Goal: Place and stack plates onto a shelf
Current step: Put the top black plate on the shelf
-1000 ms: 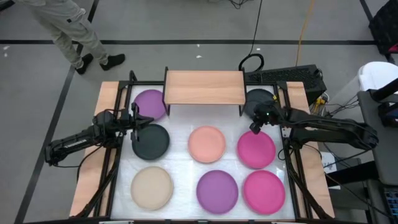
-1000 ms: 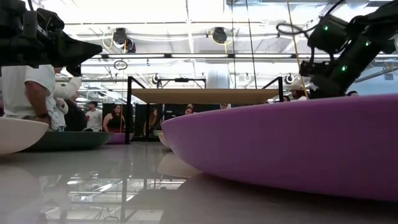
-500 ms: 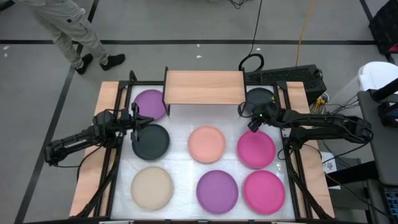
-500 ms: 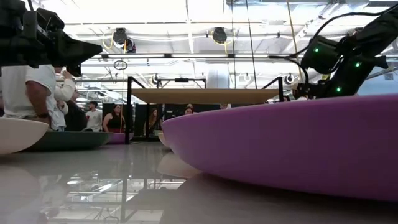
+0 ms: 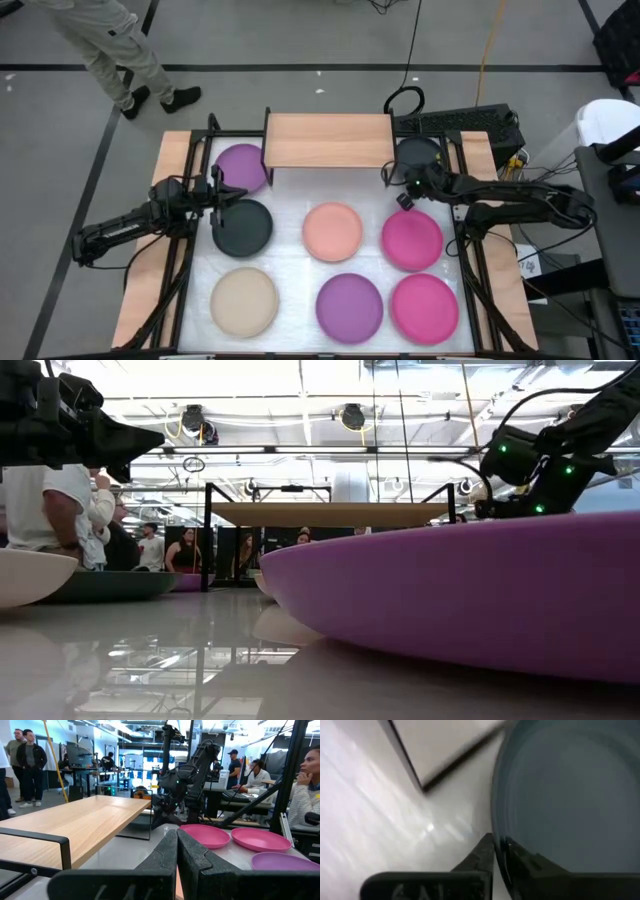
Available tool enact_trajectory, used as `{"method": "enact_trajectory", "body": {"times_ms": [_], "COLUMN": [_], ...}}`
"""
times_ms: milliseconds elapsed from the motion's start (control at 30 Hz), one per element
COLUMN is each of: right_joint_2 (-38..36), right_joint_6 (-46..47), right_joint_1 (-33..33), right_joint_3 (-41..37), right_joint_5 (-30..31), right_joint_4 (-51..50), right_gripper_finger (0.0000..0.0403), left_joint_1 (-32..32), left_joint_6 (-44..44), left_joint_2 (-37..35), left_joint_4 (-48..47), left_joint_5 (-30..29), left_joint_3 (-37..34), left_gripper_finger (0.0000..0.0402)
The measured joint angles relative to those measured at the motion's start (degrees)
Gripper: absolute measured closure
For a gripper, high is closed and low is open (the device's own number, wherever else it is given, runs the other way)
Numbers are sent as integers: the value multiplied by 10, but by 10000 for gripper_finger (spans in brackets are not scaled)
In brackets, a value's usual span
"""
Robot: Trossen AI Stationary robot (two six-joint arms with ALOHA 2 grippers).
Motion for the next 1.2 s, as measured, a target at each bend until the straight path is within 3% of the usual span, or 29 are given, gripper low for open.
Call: {"method": "enact_trajectory", "body": {"times_ms": [167, 400, 533, 633, 867, 1200], "right_joint_2": [-50, -184, -236, -245, -174, 8], "right_joint_6": [9, -35, -96, -160, -245, -307], "right_joint_1": [4, 15, 18, 30, 70, 100], "right_joint_3": [-2, 2, 44, 92, 199, 257], "right_joint_5": [7, 90, 82, 34, -101, -123], "right_joint_4": [34, 83, 92, 111, 116, 116], "right_gripper_finger": [397, 402, 402, 402, 402, 403], "left_joint_1": [0, 0, 0, 0, 0, 0], "left_joint_6": [0, 0, 0, 0, 0, 0], "left_joint_2": [0, 0, 0, 0, 0, 0], "left_joint_4": [0, 0, 0, 0, 0, 0], "left_joint_5": [0, 0, 0, 0, 0, 0], "left_joint_3": [0, 0, 0, 0, 0, 0], "left_gripper_finger": [398, 398, 398, 398, 398, 398]}}
